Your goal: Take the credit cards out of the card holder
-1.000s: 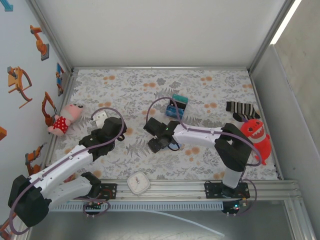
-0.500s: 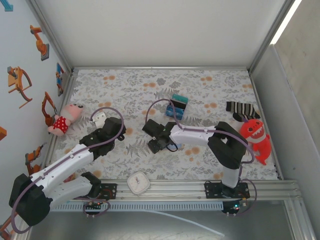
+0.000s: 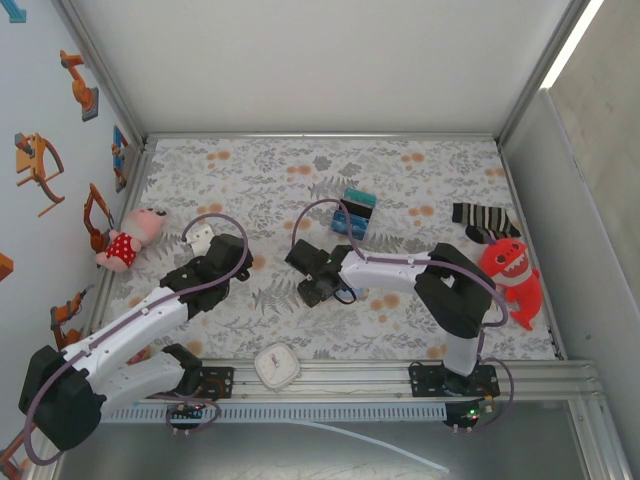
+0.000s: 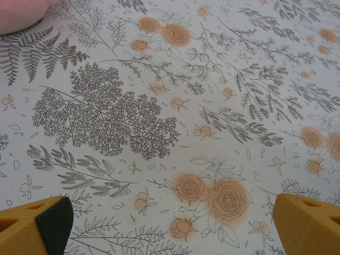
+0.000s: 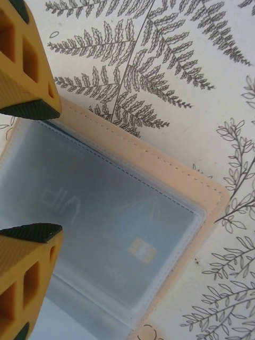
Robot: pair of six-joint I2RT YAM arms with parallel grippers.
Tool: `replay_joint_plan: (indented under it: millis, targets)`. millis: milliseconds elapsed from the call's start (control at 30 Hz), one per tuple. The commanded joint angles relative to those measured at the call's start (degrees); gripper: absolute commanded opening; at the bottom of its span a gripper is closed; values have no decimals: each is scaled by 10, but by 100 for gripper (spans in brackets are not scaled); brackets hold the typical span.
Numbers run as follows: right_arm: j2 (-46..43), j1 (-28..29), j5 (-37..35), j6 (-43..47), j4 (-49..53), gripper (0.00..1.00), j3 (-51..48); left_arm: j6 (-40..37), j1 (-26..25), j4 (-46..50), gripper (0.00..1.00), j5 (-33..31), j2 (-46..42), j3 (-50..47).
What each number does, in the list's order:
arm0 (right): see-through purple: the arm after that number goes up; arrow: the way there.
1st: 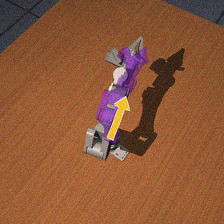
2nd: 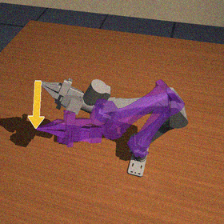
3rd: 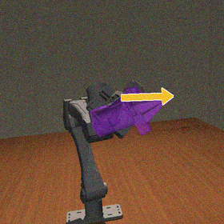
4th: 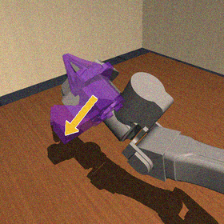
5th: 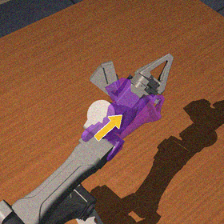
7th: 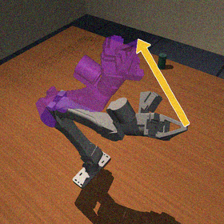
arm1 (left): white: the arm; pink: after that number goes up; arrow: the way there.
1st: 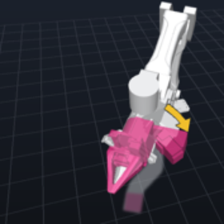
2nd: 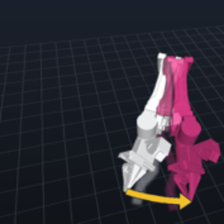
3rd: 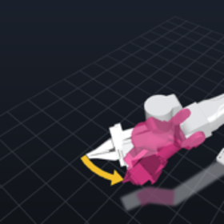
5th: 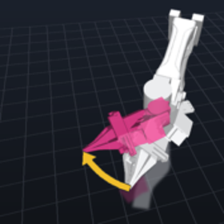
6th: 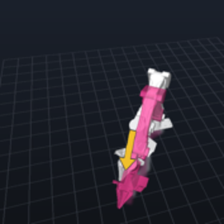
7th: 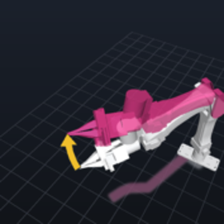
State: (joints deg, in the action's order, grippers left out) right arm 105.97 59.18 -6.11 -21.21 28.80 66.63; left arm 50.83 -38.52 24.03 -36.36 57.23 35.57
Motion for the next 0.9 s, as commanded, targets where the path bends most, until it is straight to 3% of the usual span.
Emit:
replay_joint_plan:
  millis: [0, 333, 533, 867]
  targets:
    - [13, 0, -10, -3, -9, 53, -11, 1, 4, 4, 97, 2, 3, 19]
    - [6, -15, 15, -6, -27, 43, -35, -6, 5, 4, 97, 7, 3, 23]
    - [-17, -31, 51, -6, -55, 30, -51, -33, 5, 0, 97, 14, 8, 37]
    - [-59, -52, 107, -10, -102, 26, -72, -81, -7, -31, 97, 36, 19, 53]
